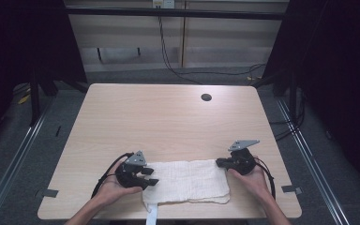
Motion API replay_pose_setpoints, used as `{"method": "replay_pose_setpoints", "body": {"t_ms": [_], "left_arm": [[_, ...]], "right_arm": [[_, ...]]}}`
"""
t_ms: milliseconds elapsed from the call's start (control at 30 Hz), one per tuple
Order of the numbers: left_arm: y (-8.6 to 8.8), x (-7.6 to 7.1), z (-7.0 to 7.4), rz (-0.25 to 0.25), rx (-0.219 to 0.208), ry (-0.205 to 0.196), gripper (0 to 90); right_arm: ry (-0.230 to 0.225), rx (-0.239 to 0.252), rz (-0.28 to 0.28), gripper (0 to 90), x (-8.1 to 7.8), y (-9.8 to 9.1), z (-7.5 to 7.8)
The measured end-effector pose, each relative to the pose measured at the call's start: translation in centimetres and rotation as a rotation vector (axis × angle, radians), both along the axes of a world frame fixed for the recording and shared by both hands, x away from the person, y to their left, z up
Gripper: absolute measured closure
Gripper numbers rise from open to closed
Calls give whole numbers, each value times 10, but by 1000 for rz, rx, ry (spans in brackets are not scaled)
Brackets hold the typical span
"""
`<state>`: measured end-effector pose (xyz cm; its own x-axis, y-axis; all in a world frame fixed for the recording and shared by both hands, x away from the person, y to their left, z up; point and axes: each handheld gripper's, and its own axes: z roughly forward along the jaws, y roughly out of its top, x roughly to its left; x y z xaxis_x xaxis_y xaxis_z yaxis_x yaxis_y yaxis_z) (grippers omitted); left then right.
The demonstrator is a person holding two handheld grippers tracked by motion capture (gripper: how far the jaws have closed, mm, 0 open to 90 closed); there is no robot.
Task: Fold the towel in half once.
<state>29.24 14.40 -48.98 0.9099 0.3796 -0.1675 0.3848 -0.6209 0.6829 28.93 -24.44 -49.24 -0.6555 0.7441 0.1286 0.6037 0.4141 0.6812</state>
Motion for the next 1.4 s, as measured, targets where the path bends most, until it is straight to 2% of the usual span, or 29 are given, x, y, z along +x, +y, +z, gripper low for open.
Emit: {"method": "replay_pose_setpoints", "body": {"t_ms": [100, 200, 333, 433, 500, 600, 667, 767, 900, 933, 1067, 1267, 1400], "left_arm": [[0, 3, 0, 11, -18, 12, 524], [-1, 4, 2, 16, -19, 23, 515], [-1, 8, 8, 26, -37, 10, 503], [1, 14, 10, 50, -68, 27, 495], [-2, 22, 9, 77, -55, 23, 480], [-6, 35, 6, 92, -72, 40, 467], [-8, 40, 8, 88, -70, 42, 461], [-7, 48, 14, 104, -99, 45, 455], [-4, 55, 15, 126, -122, 35, 450], [-2, 55, 14, 119, -109, 35, 450], [4, 54, 13, 124, -107, 31, 447], [13, 58, 13, 157, -114, 32, 445], [18, 60, 14, 172, -119, 29, 441]], "right_arm": [[-6, 0, -23, 845, 2, -7, 1], [-9, 17, -32, 835, 7, -13, 1], [-10, 26, -44, 837, 14, -13, 1], [-3, 7, -58, 836, 17, -16, -2], [-5, -11, -74, 824, 19, -20, -4], [1, 5, -115, 739, 19, -25, -2], [-18, 22, -111, 679, 17, -25, 1], [-28, 35, -108, 612, 12, -22, 8], [-43, 45, -72, 587, 4, -11, 15], [-48, 54, -59, 585, 2, -8, 17], [-50, 86, -8, 585, -4, 7, 24], [-45, 99, 108, 589, -11, 44, 30], [-39, 98, 170, 589, -14, 64, 29]]}}
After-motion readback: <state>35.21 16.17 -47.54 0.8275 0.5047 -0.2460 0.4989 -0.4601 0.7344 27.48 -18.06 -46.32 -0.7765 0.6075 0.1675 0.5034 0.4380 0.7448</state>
